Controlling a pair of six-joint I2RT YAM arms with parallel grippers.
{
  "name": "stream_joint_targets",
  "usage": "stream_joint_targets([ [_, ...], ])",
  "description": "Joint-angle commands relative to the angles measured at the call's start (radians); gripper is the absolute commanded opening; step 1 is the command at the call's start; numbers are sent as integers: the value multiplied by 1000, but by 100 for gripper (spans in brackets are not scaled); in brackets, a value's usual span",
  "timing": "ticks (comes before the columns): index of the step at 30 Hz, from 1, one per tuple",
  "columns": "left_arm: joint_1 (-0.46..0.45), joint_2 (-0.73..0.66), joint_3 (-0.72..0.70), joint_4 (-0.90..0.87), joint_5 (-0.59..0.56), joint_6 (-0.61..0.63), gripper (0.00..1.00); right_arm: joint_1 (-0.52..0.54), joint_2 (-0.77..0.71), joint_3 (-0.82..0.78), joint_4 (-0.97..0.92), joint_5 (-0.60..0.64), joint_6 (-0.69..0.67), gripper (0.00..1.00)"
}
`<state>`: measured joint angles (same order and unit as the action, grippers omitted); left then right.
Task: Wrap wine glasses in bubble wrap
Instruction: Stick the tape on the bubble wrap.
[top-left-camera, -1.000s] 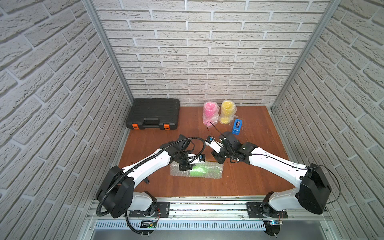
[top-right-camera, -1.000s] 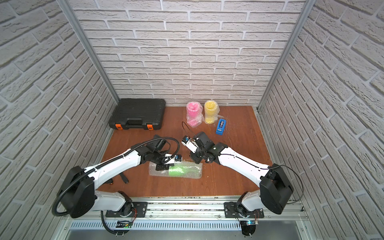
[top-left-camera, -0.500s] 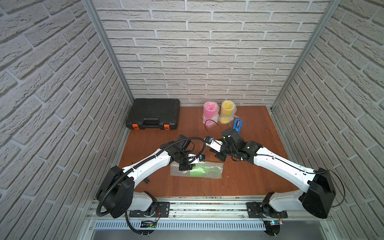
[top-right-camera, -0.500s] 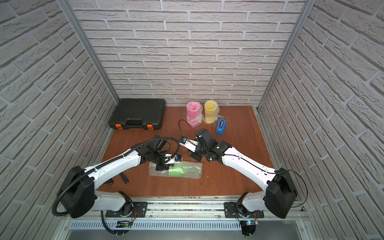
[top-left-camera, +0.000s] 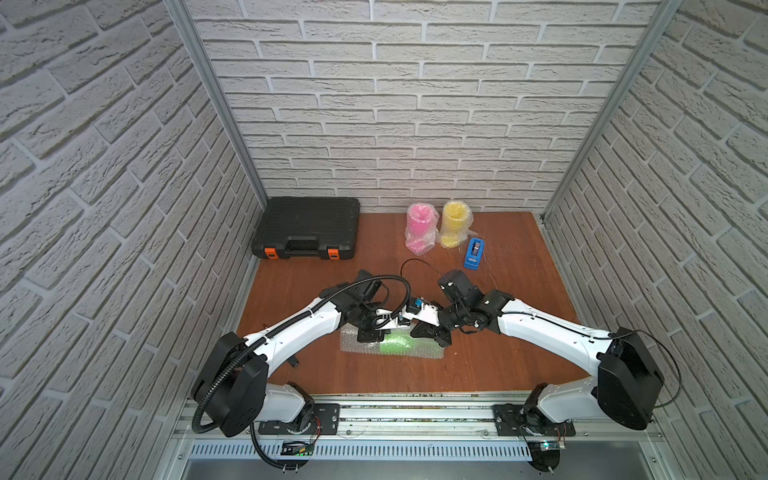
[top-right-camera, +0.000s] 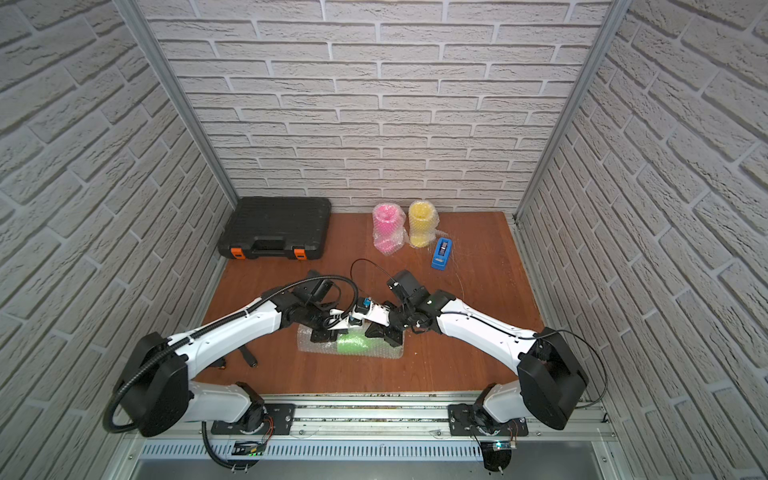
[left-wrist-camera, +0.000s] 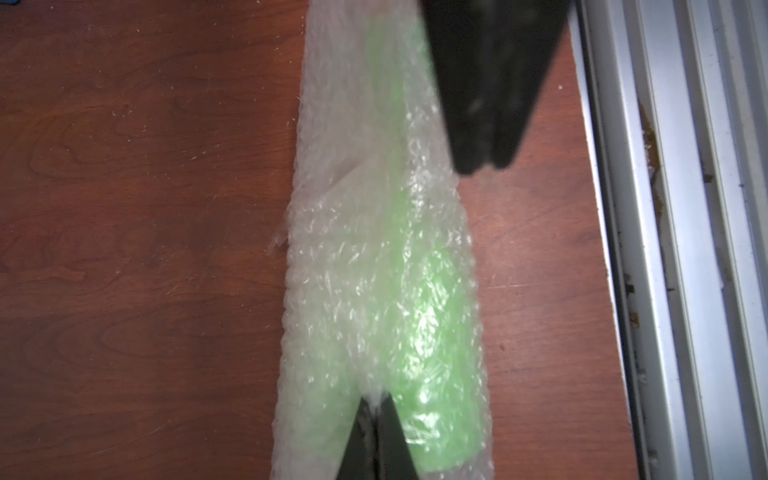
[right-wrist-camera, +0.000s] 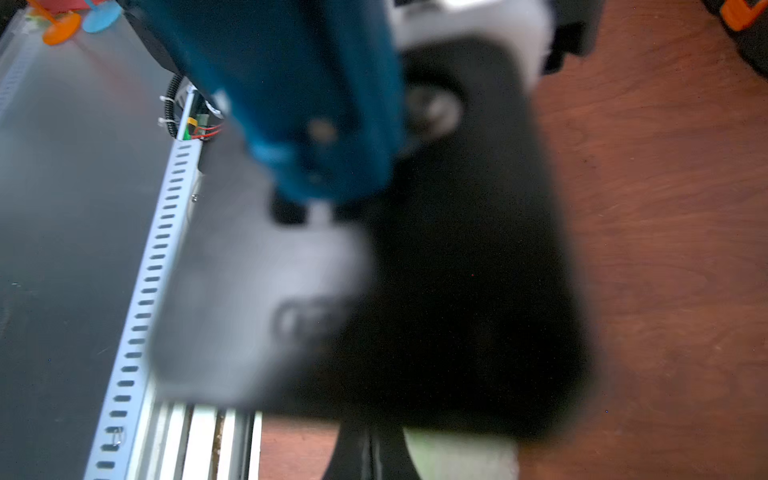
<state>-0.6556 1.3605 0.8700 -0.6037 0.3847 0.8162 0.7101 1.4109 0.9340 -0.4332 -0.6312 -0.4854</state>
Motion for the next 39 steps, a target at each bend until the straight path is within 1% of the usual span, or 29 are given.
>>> stream_joint_targets([
  [1,-12,32,-36,-64,-13,-3,2,34,-15,-25,-4,-89,-1,3],
  [7,-11,36,-35,-65,-13,-3,2,55,1,-45,8,-119,18,3],
  [11,-12,37,-35,-65,-12,-5,2,58,27,-80,70,-90,45,3],
  [14,-12,38,-33,-67,-13,-5,2,57,57,-93,107,-100,64,9],
  [17,-12,36,-34,-67,-14,-4,2,57,74,-96,115,-114,78,22],
  [19,-14,35,-35,-67,-14,-4,2,57,59,-105,125,-100,91,30],
  [23,-12,34,-35,-67,-15,-3,2,57,-16,-119,132,-62,118,39],
  [28,-12,31,-34,-65,-14,-3,2,55,-103,-104,76,-93,132,45],
  [32,-12,32,-33,-65,-12,-3,2,55,-121,-105,80,-105,167,46],
  [36,-12,30,-32,-68,-14,-5,2,55,-126,-145,160,-49,273,45],
  [39,-12,28,-35,-68,-15,-4,2,55,-140,-191,242,-21,370,48],
])
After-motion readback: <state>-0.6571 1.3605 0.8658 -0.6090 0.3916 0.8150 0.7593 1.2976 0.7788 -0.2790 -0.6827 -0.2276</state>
